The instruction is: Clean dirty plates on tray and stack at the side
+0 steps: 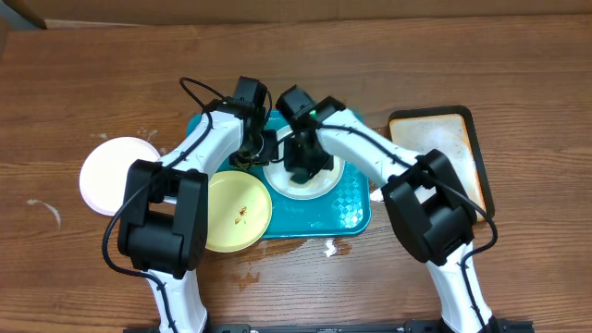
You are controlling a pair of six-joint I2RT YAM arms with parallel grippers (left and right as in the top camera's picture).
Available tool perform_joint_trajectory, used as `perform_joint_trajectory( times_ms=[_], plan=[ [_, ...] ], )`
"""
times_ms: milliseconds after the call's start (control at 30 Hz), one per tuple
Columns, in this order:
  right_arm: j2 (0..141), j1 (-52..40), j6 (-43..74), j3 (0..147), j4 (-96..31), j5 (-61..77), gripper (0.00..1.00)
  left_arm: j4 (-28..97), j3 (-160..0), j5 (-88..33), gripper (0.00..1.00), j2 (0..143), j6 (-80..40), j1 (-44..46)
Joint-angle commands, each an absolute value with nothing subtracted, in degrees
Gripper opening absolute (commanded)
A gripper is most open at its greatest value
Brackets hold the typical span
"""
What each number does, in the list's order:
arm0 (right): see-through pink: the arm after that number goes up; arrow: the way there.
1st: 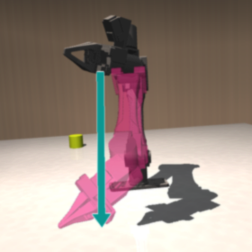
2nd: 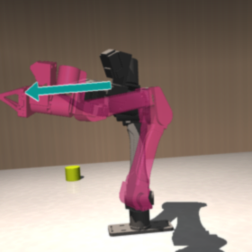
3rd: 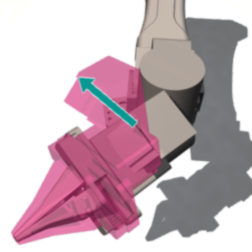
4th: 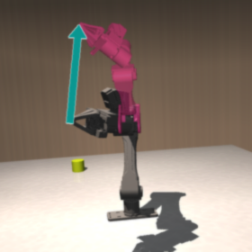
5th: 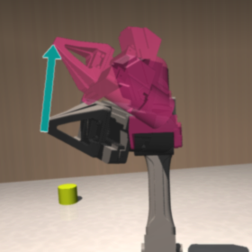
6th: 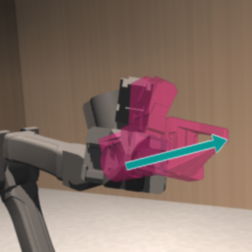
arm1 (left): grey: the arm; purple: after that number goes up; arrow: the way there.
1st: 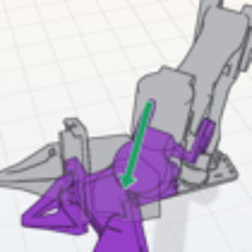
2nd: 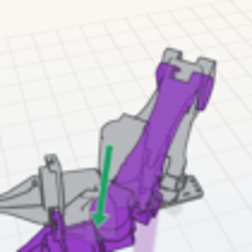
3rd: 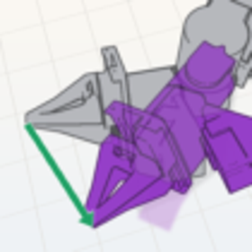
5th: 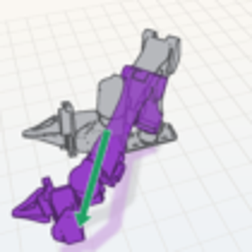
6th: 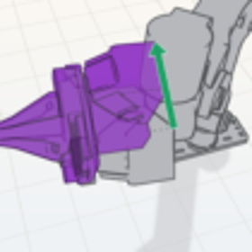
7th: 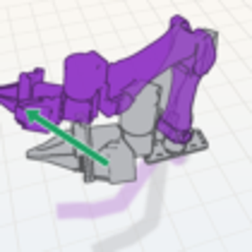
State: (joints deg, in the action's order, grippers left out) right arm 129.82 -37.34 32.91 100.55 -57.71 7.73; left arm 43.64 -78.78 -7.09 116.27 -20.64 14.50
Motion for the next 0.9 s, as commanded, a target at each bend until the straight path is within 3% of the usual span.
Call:
perform_joint_trajectory(
  times_ms=[0,500,867],
  plan=[
    [132.8,-37.9,33.7,98.7,-59.4,8.0,0.04,43.2,-78.9,-2.5,0.04,117.0,-22.8,13.9],
    [132.8,-29.7,44.3,98.7,-60.9,-3.9,0.04,46.5,-78.9,-2.6,0.04,117.0,-22.9,13.9],
    [132.8,-31.3,43.6,98.8,-50.5,7.1,0.04,48.0,-78.9,-2.6,0.04,117.0,-21.4,14.4]
  ],
)
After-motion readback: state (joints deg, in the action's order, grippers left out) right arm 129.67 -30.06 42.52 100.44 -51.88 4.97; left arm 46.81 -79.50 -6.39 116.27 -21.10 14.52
